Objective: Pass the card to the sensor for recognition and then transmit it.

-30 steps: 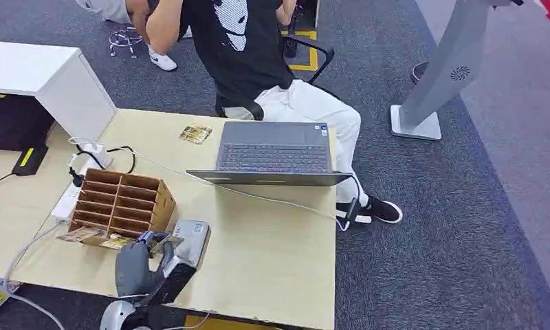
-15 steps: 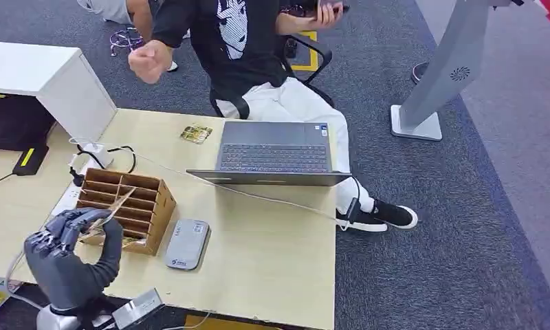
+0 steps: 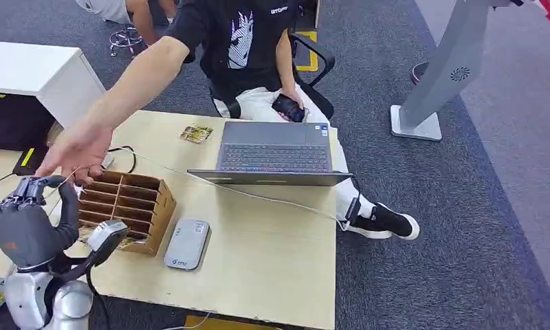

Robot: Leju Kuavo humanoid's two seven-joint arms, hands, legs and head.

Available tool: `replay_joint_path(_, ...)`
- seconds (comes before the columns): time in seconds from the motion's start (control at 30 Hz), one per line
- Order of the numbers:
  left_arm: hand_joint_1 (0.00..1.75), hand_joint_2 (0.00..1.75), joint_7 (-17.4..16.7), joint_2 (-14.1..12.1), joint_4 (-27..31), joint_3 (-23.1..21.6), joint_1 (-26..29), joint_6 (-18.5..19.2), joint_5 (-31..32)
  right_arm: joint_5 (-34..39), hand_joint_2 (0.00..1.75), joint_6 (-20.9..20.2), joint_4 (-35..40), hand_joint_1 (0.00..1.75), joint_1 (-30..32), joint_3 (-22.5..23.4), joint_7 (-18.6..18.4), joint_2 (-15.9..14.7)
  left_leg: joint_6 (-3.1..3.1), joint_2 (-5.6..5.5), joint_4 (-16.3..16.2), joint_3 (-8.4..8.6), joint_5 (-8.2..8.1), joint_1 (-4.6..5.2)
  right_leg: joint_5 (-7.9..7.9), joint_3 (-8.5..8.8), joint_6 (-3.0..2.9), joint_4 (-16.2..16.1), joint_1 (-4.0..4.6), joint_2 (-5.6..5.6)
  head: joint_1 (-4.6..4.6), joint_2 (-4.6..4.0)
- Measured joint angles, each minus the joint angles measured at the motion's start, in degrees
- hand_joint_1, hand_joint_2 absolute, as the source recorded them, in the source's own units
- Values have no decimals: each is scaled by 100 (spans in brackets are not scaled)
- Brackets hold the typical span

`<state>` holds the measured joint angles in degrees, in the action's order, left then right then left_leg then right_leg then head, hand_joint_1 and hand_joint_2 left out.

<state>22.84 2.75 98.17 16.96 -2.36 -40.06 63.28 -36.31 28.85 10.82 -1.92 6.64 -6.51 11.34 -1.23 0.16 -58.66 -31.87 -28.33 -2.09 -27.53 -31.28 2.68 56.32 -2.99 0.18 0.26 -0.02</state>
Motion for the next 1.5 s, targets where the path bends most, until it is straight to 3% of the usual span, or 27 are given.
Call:
replay_joint_path(0.13,175,175,155,-223,-820,303,-465,0,135,-26,175,-79,0,0,-8,-9,50,-46,-1,0,0,1,1,-2,1,0,-1,1,2,0,0,0)
replay_joint_path(0.3,175,175,352,-284,-1271,476,-740,-2,194,-11,175,-90,0,0,-7,-9,76,-79,-1,6,0,1,2,-2,3,-2,-4,2,1,6,0,0)
replay_joint_path(0.33,37,175,398,-280,-1308,494,-772,-2,190,-11,175,-94,0,0,-7,-9,81,-83,-1,8,0,0,2,-2,3,-3,-4,2,1,8,0,0)
replay_joint_path(0.37,37,175,494,-271,-1335,529,-802,-2,137,-13,175,-94,0,0,-6,-9,92,-85,-2,10,0,0,1,-2,3,-5,-4,2,1,11,2,0)
replay_joint_path(0.4,0,175,652,-251,-1352,570,-829,-2,-3,-15,175,-92,0,0,-6,-9,96,-89,-2,11,0,-1,1,-1,3,-6,-4,2,1,12,0,0)
replay_joint_path(0.47,0,175,949,-188,-1352,647,-881,-2,-324,-20,175,-85,0,0,-7,-9,101,-96,-1,5,0,-3,0,0,2,-7,-3,1,1,8,0,0)
replay_joint_path(0.57,0,175,940,-126,-1352,671,-902,-2,-724,-20,175,-85,0,0,-12,-7,109,-100,-1,6,0,-3,-1,-1,2,-9,-3,0,1,7,0,0)
replay_joint_path(0.6,0,0,874,-120,-1352,666,-902,-2,-844,-20,175,-85,0,0,-10,-4,107,-103,-1,7,0,-3,-1,-1,2,-10,-3,0,1,7,0,0)
replay_joint_path(0.77,0,0,300,-162,-1341,282,-895,-2,-1725,-20,175,-65,0,0,-10,22,74,-107,-2,5,0,-2,1,-1,3,-8,-4,1,1,6,2,0)
replay_joint_path(0.93,0,0,227,-240,-1313,-51,-894,-2,-1839,-20,175,-59,0,0,-8,42,55,-107,-1,6,0,-2,2,-1,7,-6,-2,1,1,7,2,0)
replay_joint_path(0.97,0,175,227,-249,-1313,-81,-894,-2,-1847,-20,175,-59,0,0,-9,46,52,-107,-1,6,0,-2,2,-1,7,-7,-2,1,1,7,0,0)
replay_joint_path(1.1,0,175,60,-354,-1252,-308,-868,63,-2134,-20,175,-50,0,0,-9,70,50,-107,-1,6,0,-2,2,-1,7,-8,-2,1,1,7,0,0)
replay_joint_path(1.17,0,175,-250,-492,-1098,-499,-839,355,-2011,-22,175,-46,0,0,-6,81,54,-107,-1,5,0,-3,2,-1,7,-8,-2,1,1,7,2,0)
replay_joint_path(1.23,0,175,-753,-738,-882,-707,-821,928,-1731,-11,175,-50,0,0,-4,105,83,-107,-1,6,0,-3,2,-2,7,-10,-2,1,2,7,0,0)
replay_joint_path(1.3,0,175,-1301,-1060,-640,-918,-843,1730,-1543,28,175,-52,0,0,4,148,105,-107,-2,7,0,-2,3,-3,7,-13,-2,2,3,8,0,0)
replay_joint_path(1.37,0,175,-1754,-1493,-448,-1106,-968,2818,-1650,79,175,-50,0,0,10,201,111,-109,-7,7,0,-3,6,-7,9,-15,-5,3,5,9,0,0)
replay_joint_path(1.43,0,175,-1858,-1896,-316,-1211,-1157,3575,-1933,70,175,-48,0,0,22,236,118,-109,-9,10,0,-4,8,-8,11,-16,-9,4,6,10,0,0)
replay_joint_path(1.5,0,175,-1803,-2191,-148,-1292,-1299,3903,-2244,66,175,-50,0,0,33,275,127,-109,-9,12,0,-4,8,-8,12,-15,-10,5,6,12,0,0)
